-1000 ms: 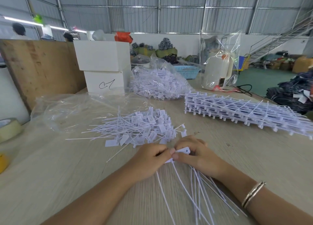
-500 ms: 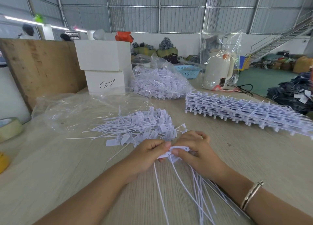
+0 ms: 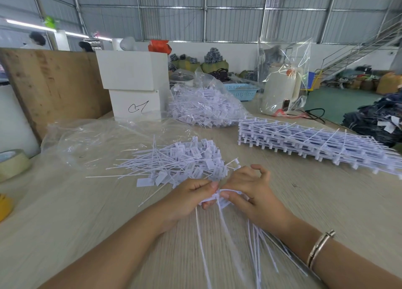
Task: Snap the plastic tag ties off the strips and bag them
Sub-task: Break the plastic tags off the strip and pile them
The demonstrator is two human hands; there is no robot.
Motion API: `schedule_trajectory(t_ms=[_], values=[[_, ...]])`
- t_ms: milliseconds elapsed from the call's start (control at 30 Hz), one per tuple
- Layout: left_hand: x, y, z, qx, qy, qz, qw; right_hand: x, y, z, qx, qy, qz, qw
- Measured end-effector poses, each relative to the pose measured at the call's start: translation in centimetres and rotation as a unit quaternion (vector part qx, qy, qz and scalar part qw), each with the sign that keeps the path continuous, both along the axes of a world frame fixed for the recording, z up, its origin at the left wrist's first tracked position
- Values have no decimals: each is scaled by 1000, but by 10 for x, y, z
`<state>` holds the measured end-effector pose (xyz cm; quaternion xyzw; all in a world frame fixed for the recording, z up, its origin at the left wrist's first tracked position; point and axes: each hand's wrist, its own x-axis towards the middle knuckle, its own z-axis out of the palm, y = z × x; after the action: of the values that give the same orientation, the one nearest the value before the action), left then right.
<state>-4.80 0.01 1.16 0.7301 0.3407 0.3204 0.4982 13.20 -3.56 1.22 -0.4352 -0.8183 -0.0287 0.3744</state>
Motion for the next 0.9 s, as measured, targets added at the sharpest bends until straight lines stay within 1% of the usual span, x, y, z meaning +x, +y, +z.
schedule_trajectory(t_ms=[67,133,300,400,533,733,800,833,867,900], values=[[0,0,0,3,-5,-4,1000,-1,0,0,6,2,-8,1000],[0,0,0,5,-10,-6,1000,-2,1,-2,-12,17,-10,1000],[-1,0,-2,17,-22,-11,1000,-3,3,-2,-115,122,28,985],[-1,2,-3,20,-21,-25,999,-2,3,0,-148,139,47,978],[-2,2,-3,15,-26,-36,999,-1,2,2,-160,148,72,973],[-2,1,-1,-4,-32,-46,998,-1,2,2,-153,169,97,969],[-2,1,-1,-6,-36,-42,998,-3,2,2,-148,162,98,971],[-4,1,-1,-3,-41,-34,999,-3,2,2,-148,172,104,968],[-5,4,0,-11,-55,-18,998,-2,2,3,-154,212,118,958],[-8,6,1,-36,-93,7,995,1,1,6,-167,279,134,936]])
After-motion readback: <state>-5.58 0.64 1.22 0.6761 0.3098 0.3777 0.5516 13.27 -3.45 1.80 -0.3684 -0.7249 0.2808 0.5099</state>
